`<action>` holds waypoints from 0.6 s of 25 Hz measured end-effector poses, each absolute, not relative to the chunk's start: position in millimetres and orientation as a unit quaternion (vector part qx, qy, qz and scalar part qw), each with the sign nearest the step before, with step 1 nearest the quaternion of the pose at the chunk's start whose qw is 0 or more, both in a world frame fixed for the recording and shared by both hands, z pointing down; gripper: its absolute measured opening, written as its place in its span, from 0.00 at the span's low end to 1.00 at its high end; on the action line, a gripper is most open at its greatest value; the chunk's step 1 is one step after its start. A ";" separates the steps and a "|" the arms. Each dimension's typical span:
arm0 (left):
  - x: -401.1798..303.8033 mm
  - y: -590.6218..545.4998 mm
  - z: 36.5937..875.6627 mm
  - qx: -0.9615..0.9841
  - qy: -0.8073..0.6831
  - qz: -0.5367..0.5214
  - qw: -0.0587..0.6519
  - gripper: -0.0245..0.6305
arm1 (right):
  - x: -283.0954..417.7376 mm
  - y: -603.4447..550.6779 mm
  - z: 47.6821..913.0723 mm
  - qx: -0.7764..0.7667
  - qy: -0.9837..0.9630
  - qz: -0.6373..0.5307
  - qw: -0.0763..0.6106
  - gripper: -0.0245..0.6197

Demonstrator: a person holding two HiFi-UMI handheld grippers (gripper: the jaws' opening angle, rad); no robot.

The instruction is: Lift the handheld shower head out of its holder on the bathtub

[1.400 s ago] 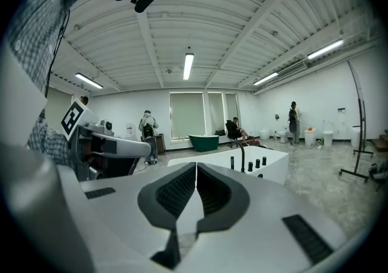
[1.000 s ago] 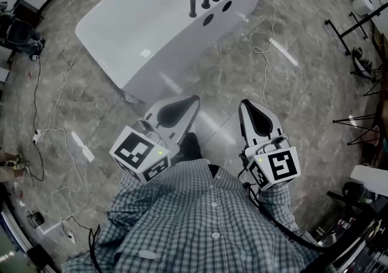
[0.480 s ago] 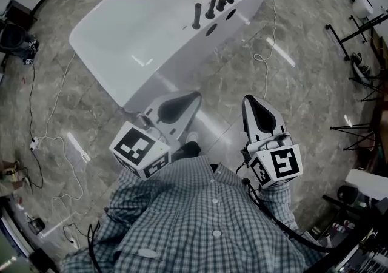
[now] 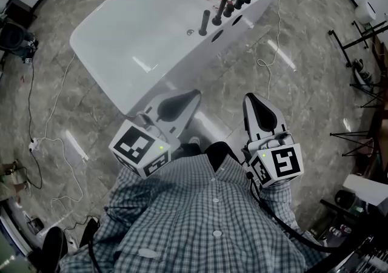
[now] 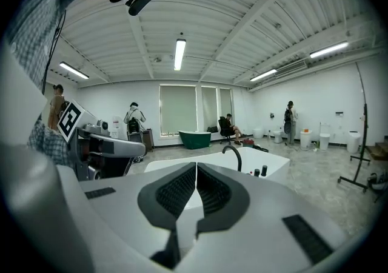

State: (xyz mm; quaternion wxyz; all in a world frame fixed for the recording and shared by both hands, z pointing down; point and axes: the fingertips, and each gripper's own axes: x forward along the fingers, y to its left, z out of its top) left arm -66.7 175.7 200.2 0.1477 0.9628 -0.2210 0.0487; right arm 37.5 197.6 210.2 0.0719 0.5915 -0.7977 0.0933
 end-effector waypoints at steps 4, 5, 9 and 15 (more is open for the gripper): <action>-68.0 167.5 200.9 0.963 -0.224 0.047 0.145 0.05 | 39.8 190.1 210.9 0.592 -0.797 0.087 0.084 0.07; -68.8 164.7 201.1 0.962 -0.226 0.045 0.146 0.05 | 40.2 188.0 211.1 0.592 -0.797 0.084 0.088 0.07; -68.4 155.3 199.5 0.960 -0.234 0.040 0.148 0.05 | 42.7 179.3 209.4 0.588 -0.800 0.081 0.090 0.07; -64.2 134.9 205.2 0.957 -0.249 0.053 0.141 0.05 | 45.9 150.2 215.9 0.571 -0.812 0.086 0.084 0.07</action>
